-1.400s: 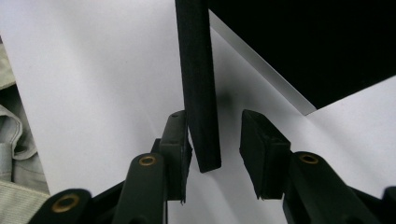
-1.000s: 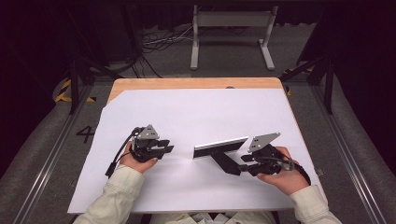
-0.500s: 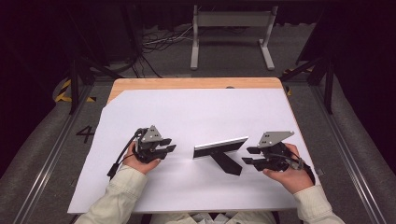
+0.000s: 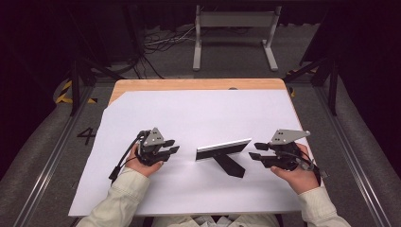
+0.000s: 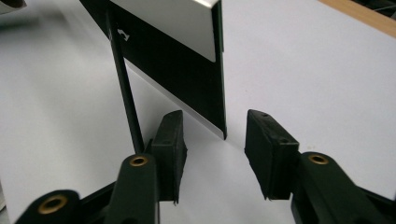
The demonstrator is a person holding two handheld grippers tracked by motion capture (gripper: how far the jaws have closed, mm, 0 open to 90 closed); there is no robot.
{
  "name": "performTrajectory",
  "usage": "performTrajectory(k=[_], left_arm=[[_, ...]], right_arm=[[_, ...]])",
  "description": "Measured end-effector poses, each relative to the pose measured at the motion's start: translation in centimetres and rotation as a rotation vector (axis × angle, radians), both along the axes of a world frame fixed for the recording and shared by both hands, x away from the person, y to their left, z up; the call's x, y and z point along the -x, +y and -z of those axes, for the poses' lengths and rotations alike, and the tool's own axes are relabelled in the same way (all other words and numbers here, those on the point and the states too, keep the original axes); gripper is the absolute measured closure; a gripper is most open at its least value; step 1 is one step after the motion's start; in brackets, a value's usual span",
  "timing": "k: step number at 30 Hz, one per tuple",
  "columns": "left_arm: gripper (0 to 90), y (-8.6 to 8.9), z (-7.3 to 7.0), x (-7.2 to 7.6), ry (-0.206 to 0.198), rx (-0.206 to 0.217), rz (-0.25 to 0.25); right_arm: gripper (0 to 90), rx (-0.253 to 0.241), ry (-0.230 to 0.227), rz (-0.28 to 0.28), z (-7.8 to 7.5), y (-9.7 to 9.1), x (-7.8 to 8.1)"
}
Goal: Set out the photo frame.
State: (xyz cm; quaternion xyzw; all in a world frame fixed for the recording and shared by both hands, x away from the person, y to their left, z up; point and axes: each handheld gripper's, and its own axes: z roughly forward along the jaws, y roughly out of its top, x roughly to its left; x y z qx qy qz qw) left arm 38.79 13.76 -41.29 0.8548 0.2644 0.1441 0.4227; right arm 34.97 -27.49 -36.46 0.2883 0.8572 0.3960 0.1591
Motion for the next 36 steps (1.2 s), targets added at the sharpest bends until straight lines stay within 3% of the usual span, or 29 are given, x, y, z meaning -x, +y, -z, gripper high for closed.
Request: performTrajectory(k=[11,27,30,33,36], left_arm=[[69.0,-0.2,0.3,0.1,0.011,-0.009,0.019],[68.6,-0.5,0.3,0.4,0.012,-0.023,0.011],[68.9,-0.5,0.3,0.4,0.013,-0.023,0.012],[69.3,-0.6,0.3,0.4,0.015,-0.021,0.014],[69.8,-0.7,0.3,0.5,0.017,-0.022,0.015]], right_arm=[[62.4,-0.012,0.022,0.047,0.3,-1.1,-1.5],[70.6,0.028,-0.007,0.084,0.3,-1.2,-1.7],[73.9,0.032,-0.010,0.087,0.3,-1.2,-1.7],[89.3,0.040,0.000,0.073,0.4,-1.2,-1.7],[90.0,0.047,0.004,0.058,0.3,-1.1,-1.7]])
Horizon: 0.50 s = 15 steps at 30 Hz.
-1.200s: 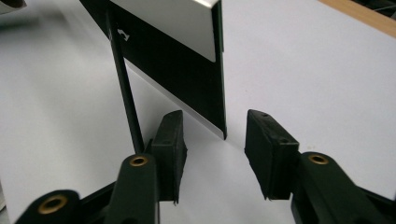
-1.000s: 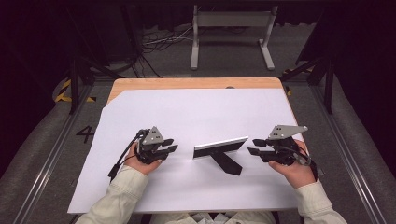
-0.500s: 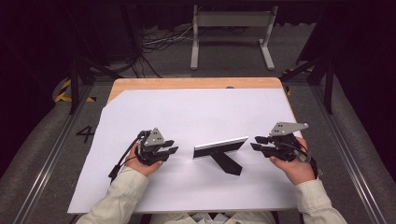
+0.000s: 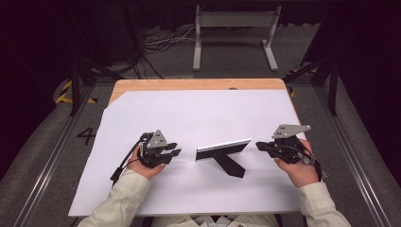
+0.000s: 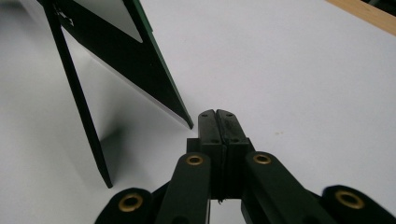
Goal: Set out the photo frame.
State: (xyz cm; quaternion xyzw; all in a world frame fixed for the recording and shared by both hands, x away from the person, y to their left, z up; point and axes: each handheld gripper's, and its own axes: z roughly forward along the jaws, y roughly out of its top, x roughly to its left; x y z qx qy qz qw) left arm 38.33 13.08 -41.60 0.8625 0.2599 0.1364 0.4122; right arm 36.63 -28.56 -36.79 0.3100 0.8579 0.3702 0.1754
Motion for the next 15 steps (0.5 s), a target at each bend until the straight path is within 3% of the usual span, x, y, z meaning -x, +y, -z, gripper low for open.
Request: performTrajectory(k=[10,15], left_arm=[[72.1,-1.1,0.4,0.0,0.010,-0.006,-0.014],[73.4,-1.9,0.7,-0.2,0.038,0.005,-0.001]], right_arm=[[90.0,0.016,-0.007,0.002,0.0,0.2,0.0],[90.0,0.017,-0.004,-0.001,0.1,0.2,-0.1]])
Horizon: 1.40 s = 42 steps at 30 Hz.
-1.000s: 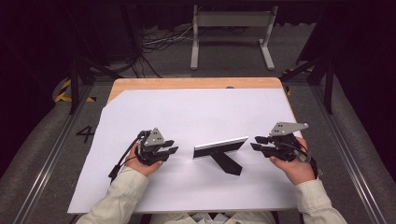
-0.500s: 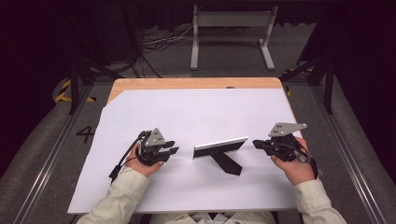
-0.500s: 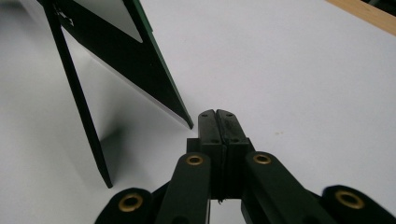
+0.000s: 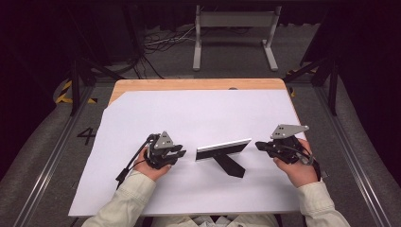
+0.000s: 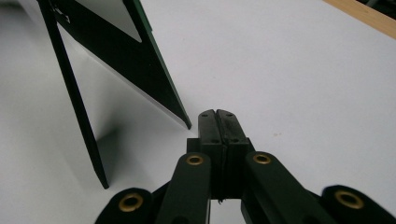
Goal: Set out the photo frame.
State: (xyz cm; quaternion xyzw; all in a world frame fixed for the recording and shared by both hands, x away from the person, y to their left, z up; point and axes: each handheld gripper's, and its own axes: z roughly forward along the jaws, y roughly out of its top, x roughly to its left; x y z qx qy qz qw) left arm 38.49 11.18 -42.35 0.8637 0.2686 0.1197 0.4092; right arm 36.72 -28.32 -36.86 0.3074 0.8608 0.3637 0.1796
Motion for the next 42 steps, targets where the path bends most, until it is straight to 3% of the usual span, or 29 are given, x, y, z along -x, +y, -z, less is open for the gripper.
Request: performTrajectory(k=[15,22,34,42], left_arm=[[83.7,-1.1,1.1,-0.9,0.058,0.042,0.026],[89.9,-1.2,1.6,-1.4,0.124,0.098,0.014],[90.0,-2.0,2.3,-1.4,0.174,0.112,0.030],[90.0,-2.4,2.6,-1.4,0.170,0.091,0.034]], right_arm=[[90.0,-0.001,0.016,-0.021,0.2,0.0,-0.1],[90.0,-0.004,0.019,-0.023,0.2,0.0,-0.1],[90.0,-0.009,0.025,-0.033,0.2,0.0,-0.2],[90.0,-0.014,0.027,-0.037,0.2,0.0,-0.2]])
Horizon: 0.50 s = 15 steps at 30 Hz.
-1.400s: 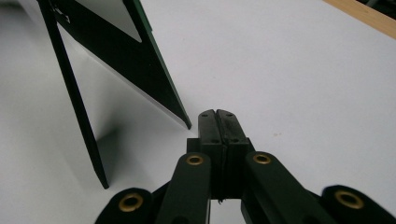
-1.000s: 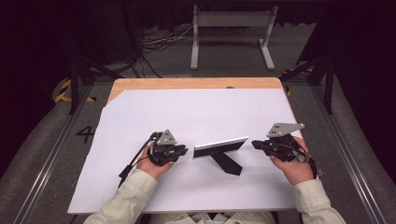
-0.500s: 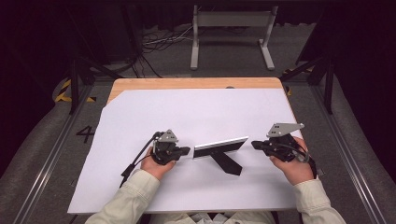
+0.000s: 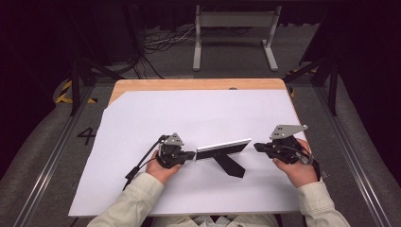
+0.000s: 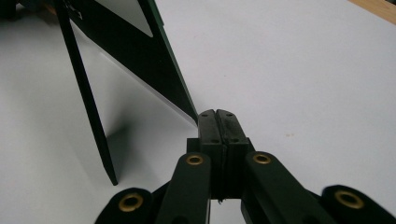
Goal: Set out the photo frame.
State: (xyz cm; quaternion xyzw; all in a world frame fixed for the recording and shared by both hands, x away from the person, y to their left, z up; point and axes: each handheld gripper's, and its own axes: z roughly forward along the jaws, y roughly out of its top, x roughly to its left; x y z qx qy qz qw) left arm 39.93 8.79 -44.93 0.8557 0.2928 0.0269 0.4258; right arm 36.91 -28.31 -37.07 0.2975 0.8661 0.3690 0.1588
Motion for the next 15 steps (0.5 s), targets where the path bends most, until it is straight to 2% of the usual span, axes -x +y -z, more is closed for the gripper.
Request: performTrajectory(k=[9,11,15], left_arm=[[90.0,-0.36,0.16,0.03,0.002,-0.014,0.014],[90.0,-0.54,0.19,0.06,0.016,-0.008,0.032],[90.0,-0.53,0.14,-0.04,0.027,-0.016,0.035]], right_arm=[[90.0,-0.018,-0.006,0.013,-0.46,-0.77,0.14],[90.0,-0.020,-0.007,0.016,-0.51,-0.89,0.18],[90.0,-0.026,-0.003,0.012,-0.56,-1.01,0.20]])
